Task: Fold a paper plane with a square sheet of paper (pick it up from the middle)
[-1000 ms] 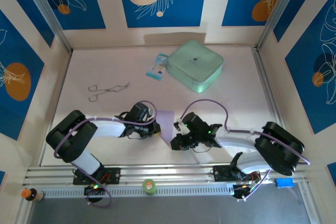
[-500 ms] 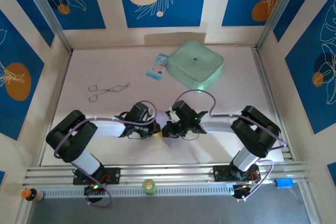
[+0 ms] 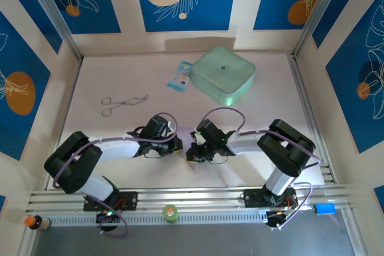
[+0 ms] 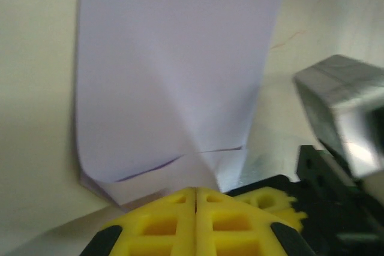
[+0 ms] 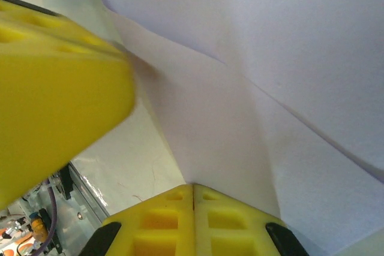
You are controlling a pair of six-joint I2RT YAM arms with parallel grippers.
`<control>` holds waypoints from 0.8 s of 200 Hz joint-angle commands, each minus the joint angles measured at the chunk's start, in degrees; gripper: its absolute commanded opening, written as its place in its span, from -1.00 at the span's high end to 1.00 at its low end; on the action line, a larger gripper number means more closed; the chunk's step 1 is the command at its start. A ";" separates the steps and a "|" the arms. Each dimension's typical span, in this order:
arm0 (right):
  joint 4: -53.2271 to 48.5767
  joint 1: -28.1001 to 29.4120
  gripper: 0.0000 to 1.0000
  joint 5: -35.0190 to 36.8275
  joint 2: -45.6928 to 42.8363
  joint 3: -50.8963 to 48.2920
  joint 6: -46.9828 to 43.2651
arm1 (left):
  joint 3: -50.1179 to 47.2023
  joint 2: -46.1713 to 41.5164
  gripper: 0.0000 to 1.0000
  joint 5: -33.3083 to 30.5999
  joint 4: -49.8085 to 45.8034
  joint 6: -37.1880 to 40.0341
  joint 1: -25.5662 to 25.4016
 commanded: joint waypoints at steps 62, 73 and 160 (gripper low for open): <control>-8.59 1.11 0.97 3.04 1.29 -0.38 0.79 | 1.44 1.61 0.99 -0.33 -0.76 -0.36 -0.61; -8.69 1.18 0.97 3.29 1.06 -0.54 0.94 | 0.38 2.46 0.99 -0.33 0.83 -0.92 -0.55; -9.75 1.24 0.98 4.18 -0.94 -2.82 1.47 | 0.13 8.20 1.00 -2.00 -3.09 5.69 6.14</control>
